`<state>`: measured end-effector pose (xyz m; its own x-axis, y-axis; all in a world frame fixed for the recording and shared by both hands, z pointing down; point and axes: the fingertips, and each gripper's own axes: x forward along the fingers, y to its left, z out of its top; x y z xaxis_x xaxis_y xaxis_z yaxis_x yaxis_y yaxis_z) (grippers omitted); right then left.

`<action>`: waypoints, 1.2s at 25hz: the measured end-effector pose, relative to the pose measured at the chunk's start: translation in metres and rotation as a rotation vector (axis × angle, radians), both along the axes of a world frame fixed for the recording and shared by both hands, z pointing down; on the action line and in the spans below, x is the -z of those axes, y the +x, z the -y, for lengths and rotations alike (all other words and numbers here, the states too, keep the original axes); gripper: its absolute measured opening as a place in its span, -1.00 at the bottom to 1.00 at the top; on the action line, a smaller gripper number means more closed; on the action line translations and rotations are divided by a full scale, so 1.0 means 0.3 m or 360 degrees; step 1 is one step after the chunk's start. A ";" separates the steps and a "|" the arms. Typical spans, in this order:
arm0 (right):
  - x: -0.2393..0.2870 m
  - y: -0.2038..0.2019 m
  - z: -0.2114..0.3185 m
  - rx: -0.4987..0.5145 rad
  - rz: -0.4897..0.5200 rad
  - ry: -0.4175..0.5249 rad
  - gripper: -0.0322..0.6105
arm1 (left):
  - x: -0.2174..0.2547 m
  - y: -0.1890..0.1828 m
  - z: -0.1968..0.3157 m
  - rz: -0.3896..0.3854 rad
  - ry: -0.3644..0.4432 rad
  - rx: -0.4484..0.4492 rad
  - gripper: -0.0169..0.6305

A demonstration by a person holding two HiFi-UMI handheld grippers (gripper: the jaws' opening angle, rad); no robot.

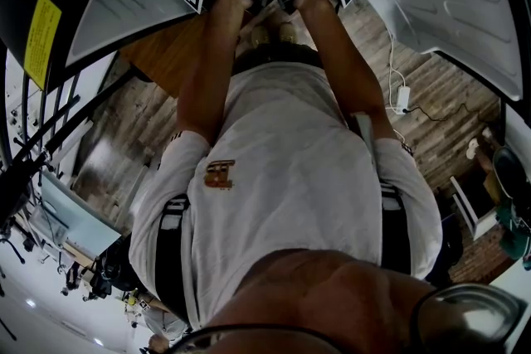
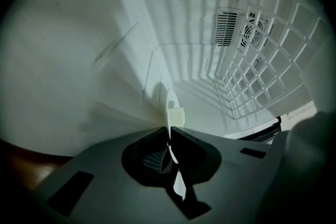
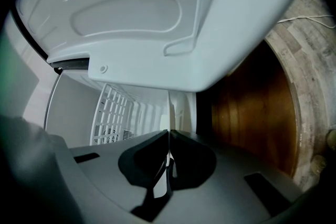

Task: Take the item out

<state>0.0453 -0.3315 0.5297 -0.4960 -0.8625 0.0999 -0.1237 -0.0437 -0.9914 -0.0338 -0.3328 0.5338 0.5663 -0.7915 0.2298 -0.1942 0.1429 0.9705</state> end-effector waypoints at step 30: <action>0.176 -0.018 -0.073 0.0049 0.0088 0.0093 -0.78 | 0.206 -0.026 -0.078 -0.0096 0.0180 0.0027 -0.87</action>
